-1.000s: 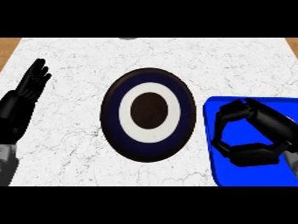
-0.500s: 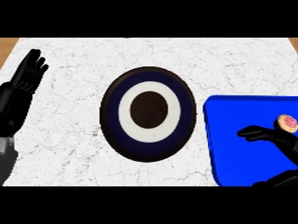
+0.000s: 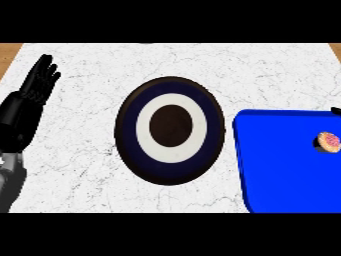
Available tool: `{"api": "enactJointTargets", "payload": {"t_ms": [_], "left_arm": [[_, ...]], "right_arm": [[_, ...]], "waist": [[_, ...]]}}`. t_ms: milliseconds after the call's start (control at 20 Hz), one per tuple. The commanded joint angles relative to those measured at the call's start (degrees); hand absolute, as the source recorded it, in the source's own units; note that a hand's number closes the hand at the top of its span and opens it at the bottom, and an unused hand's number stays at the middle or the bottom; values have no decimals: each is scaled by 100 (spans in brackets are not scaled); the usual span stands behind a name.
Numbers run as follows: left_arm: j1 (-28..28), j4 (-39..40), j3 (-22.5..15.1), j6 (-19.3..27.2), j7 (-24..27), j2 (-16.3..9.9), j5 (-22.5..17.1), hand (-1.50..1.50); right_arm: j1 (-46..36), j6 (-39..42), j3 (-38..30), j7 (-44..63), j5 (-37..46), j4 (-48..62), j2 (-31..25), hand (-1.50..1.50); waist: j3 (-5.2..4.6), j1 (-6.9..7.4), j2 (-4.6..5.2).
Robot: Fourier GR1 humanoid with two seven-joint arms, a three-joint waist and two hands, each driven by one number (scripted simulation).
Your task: Pick the cupcake from the tray and place it in the plate
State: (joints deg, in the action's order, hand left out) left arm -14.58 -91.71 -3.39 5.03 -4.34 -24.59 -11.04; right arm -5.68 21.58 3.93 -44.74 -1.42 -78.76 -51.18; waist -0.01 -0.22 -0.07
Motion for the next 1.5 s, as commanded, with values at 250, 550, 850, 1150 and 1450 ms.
{"api": "enactJointTargets", "payload": {"t_ms": [250, 550, 850, 1150, 1450], "left_arm": [[0, 82, 64, -93, 49, 30, 11, 0], [-127, -162, -2, -27, -305, 109, 131, 0], [165, 125, 295, -379, 252, 122, 156, 0], [-104, 84, 248, -311, 0, 284, 301, 0], [-272, 259, 420, -471, -37, 431, 345, 0]], "right_arm": [[-219, 328, 274, 1139, 1482, -686, -1624, -150], [-553, 802, 764, 1315, 2417, -366, -1728, -150], [-582, 291, 975, 1664, 3469, -151, -902, -150], [-935, -342, 1267, 1942, 4507, 729, -131, -150], [-1492, -31, 1028, 1767, 4971, 1590, 242, -150]], "waist": [[-15, 1, -8], [1, 100, 16], [1, 55, 11], [5, 104, 24], [3, 68, 21]]}}
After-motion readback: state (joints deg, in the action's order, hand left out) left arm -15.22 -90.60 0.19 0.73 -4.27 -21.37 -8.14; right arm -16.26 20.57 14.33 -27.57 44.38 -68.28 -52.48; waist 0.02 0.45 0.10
